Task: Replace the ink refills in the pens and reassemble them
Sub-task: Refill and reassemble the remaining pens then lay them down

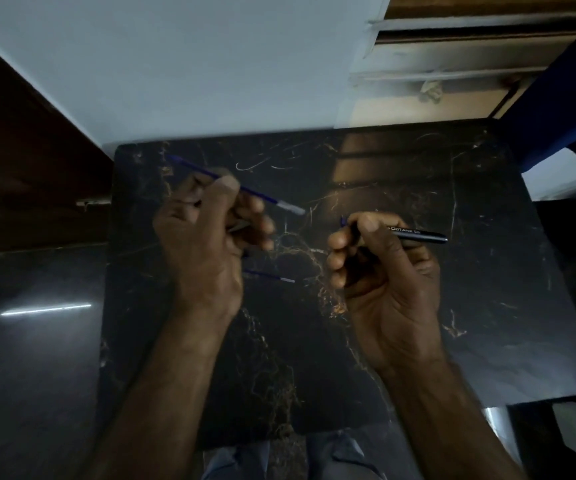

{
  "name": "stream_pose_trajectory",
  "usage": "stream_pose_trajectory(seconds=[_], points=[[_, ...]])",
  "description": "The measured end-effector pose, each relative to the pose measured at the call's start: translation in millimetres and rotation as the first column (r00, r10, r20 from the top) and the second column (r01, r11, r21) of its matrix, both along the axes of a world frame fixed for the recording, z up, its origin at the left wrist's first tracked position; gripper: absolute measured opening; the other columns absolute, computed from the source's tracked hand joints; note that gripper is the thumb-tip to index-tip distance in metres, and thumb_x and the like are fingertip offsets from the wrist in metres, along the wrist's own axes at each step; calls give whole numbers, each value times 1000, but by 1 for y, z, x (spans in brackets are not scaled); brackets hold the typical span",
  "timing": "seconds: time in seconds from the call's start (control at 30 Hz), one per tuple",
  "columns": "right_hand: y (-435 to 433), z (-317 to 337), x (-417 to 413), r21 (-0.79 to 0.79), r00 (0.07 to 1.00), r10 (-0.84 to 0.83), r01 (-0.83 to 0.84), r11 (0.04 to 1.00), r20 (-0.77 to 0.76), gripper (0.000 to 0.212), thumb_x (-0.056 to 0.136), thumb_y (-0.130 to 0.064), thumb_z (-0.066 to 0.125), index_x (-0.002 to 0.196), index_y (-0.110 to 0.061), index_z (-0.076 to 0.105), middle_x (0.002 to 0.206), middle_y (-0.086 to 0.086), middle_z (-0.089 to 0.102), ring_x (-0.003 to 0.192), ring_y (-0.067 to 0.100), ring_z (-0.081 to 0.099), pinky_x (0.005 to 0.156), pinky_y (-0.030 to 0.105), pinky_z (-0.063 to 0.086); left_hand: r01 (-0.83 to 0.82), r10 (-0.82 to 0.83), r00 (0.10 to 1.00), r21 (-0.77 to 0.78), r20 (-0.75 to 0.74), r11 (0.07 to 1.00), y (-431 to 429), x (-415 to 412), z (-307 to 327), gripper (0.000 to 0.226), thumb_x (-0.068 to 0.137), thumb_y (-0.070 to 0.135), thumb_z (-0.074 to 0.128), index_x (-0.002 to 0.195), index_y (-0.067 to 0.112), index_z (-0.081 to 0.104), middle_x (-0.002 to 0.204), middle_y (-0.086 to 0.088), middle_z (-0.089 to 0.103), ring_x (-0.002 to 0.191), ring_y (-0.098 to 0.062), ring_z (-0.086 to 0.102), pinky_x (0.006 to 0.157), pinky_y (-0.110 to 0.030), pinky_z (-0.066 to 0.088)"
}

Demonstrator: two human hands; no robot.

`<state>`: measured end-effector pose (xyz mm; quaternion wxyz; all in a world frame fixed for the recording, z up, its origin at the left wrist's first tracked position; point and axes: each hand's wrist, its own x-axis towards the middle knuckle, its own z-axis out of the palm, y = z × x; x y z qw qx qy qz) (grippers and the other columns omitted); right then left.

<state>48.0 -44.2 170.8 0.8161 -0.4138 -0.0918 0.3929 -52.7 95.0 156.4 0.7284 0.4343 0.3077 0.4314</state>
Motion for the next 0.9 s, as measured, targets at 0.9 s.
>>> stream_pose_trajectory(seconds=[0.9], points=[[9,1,9,28,997,-30,32,999,-71,8,99,-9,53,98,-3,58,74,10,64,64,18,60,52,30,48,263,-212,958,289,-195,921,-43,31,-2,32,116,17,48,120,1,75,78,-3,72,64,-15,69,50,-30,54]])
